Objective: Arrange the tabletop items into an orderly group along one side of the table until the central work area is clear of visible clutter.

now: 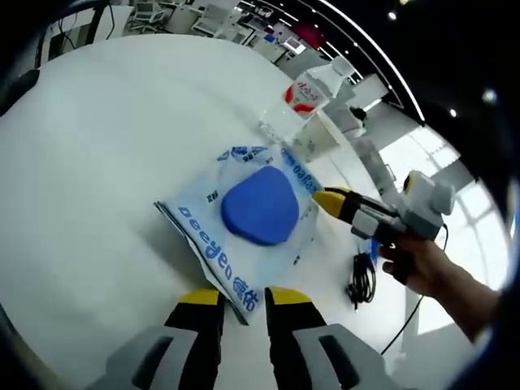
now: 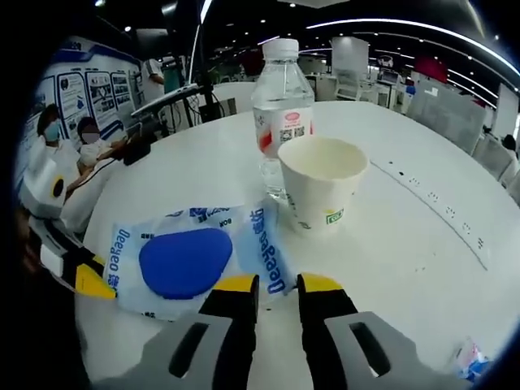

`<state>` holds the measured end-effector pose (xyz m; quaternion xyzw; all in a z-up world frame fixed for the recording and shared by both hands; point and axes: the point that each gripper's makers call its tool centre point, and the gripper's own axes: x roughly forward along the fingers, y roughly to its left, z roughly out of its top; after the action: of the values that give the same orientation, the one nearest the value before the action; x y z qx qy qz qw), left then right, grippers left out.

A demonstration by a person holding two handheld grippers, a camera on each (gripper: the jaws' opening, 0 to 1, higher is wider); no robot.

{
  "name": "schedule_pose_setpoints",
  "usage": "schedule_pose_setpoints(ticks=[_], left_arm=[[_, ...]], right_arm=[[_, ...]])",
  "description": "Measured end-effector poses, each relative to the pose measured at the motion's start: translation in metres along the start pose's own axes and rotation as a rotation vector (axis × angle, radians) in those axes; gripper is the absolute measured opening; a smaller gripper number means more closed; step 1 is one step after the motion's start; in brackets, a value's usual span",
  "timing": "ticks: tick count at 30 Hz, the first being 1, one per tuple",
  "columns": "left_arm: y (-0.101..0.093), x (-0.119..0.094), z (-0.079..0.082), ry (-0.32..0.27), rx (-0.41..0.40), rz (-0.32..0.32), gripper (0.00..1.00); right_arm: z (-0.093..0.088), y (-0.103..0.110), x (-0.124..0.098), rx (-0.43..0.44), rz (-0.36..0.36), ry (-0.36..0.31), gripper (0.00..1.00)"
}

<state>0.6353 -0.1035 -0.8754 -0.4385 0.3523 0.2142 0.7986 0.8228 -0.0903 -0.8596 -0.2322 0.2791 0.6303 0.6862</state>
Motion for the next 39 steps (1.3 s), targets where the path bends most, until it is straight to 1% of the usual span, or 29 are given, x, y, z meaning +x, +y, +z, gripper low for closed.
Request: schedule_pose_setpoints(ticks=[3, 7, 8, 11, 12, 15, 18, 21, 24, 26, 30, 35, 37, 39], left_arm=[[0.003, 0.001, -0.002, 0.012, -0.011, 0.001, 0.10], [0.002, 0.002, -0.004, 0.020, -0.001, -0.003, 0.06], [0.001, 0.002, -0.005, 0.020, 0.016, -0.006, 0.04], [-0.001, 0.002, -0.006, 0.023, -0.003, -0.013, 0.01], [-0.002, 0.001, -0.006, 0.022, -0.010, -0.017, 0.00], [-0.005, -0.001, -0.006, 0.020, -0.007, -0.027, 0.00], [-0.008, -0.004, -0.006, 0.020, 0.003, -0.034, 0.00], [-0.009, -0.008, 0.000, -0.003, 0.029, -0.025, 0.00], [-0.012, -0.010, 0.004, -0.014, 0.044, -0.028, 0.00], [-0.014, -0.011, 0.005, -0.019, 0.073, -0.029, 0.00], [-0.016, -0.014, 0.005, -0.012, 0.084, -0.038, 0.00], [-0.018, -0.022, 0.008, -0.014, 0.131, -0.053, 0.00], [-0.019, -0.024, 0.009, -0.013, 0.141, -0.061, 0.00], [-0.021, -0.025, 0.012, -0.015, 0.152, -0.067, 0.00]], right_arm=[[0.000, -0.004, -0.001, 0.019, -0.006, -0.004, 0.01], [-0.003, -0.002, -0.001, 0.027, 0.001, -0.006, 0.00], [-0.003, -0.003, -0.001, 0.032, -0.001, -0.007, 0.00], [-0.005, -0.006, -0.002, 0.034, -0.003, -0.007, 0.00], [-0.005, -0.004, -0.003, 0.032, -0.004, -0.005, 0.00], [-0.007, -0.004, -0.006, 0.023, -0.008, -0.007, 0.00], [-0.008, -0.007, -0.010, 0.034, -0.013, -0.011, 0.00], [-0.009, -0.006, -0.019, 0.049, -0.021, -0.022, 0.00], [-0.012, -0.009, -0.023, 0.059, -0.032, -0.025, 0.00], [-0.013, -0.011, -0.026, 0.072, -0.039, -0.028, 0.00], [-0.014, -0.010, -0.038, 0.103, -0.052, -0.049, 0.00], [-0.011, -0.004, -0.053, 0.127, -0.070, -0.097, 0.00], [-0.011, -0.006, -0.055, 0.137, -0.080, -0.112, 0.00], [-0.011, -0.006, -0.063, 0.173, -0.100, -0.128, 0.00]])
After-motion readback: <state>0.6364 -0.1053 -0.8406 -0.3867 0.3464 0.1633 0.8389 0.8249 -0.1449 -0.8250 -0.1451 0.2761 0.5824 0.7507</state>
